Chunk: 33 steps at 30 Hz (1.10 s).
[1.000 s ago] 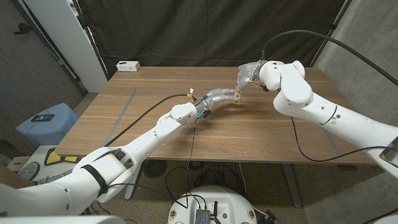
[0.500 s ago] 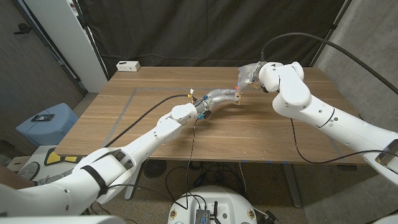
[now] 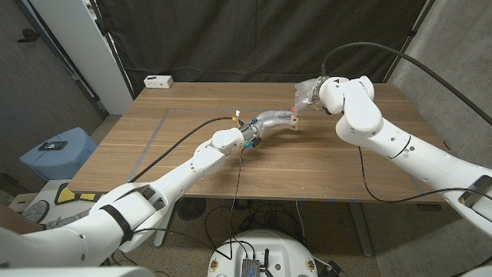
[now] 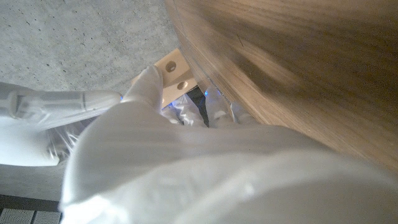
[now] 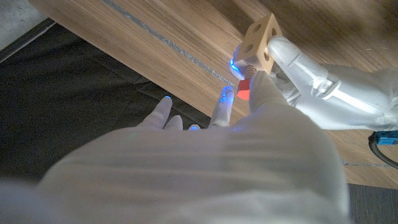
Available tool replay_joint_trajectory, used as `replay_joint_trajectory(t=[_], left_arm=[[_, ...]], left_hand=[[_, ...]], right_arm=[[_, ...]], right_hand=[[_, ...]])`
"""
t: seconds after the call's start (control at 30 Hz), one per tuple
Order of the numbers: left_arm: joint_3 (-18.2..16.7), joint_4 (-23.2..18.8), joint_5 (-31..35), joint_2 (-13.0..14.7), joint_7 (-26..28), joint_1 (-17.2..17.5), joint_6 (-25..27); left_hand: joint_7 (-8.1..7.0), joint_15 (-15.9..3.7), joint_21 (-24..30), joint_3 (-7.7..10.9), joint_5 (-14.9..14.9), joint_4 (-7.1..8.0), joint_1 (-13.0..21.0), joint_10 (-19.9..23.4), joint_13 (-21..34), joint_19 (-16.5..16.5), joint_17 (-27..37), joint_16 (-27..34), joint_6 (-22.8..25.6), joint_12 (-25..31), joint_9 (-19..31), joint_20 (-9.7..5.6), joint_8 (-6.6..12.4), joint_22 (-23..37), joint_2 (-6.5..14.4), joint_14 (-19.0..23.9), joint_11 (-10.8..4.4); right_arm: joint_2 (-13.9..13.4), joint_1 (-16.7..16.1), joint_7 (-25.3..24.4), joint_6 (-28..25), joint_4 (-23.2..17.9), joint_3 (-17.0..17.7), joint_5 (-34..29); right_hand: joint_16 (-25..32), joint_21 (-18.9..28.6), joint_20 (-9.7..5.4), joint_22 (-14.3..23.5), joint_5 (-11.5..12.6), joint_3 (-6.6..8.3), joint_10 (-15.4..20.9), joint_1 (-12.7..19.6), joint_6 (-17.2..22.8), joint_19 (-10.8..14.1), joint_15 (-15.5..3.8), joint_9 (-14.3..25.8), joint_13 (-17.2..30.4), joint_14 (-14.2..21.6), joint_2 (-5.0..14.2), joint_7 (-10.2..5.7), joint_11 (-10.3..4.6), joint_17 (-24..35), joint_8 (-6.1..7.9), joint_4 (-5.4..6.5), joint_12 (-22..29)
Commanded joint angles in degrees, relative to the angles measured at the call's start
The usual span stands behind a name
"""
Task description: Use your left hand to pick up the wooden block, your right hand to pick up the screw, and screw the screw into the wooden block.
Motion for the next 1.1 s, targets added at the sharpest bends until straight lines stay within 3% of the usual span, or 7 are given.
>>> replay_joint_trajectory(t=[0.03, 1.1], left_arm=[[0.15, 0.82, 0.08, -0.26, -0.5, -0.48, -0.21], [0.29, 1.53, -0.04, -0.69, -0.8, -0.61, -0.1]], left_hand=[[-0.02, -5.17, 0.19, 0.19, 0.34, 0.42, -0.16, 0.09, 0.21, -0.15, 0.32, 0.21, 0.64, 0.43, 0.33, 0.33, 0.23, 0.17, 0.07, 0.51, 0.37], [-0.04, -5.12, 0.2, 0.26, 0.36, 0.36, -0.07, 0.06, 0.19, -0.13, 0.33, 0.19, 0.5, 0.43, 0.32, 0.31, 0.17, 0.17, 0.09, 0.5, 0.38]], right_arm=[[1.14, -1.1, 1.78, 1.64, 0.39, 1.49, -2.02], [2.55, -1.78, 2.24, 4.21, 1.45, 3.21, -2.26]], right_hand=[[0.39, 0.42, -0.14, 0.14, -0.24, 0.4, 0.55, 0.64, 0.99, 0.57, 0.19, 0.35, 0.34, 0.34, -0.11, 0.16, -0.28, 0.14, 0.78, 0.1, 0.1], [0.73, 0.41, -0.33, 0.15, -0.49, 0.48, 2.06, 0.29, 2.88, 0.88, 0.61, 1.85, 0.35, 1.05, 0.32, 0.2, 0.01, 0.43, 3.13, 0.62, 0.35]])
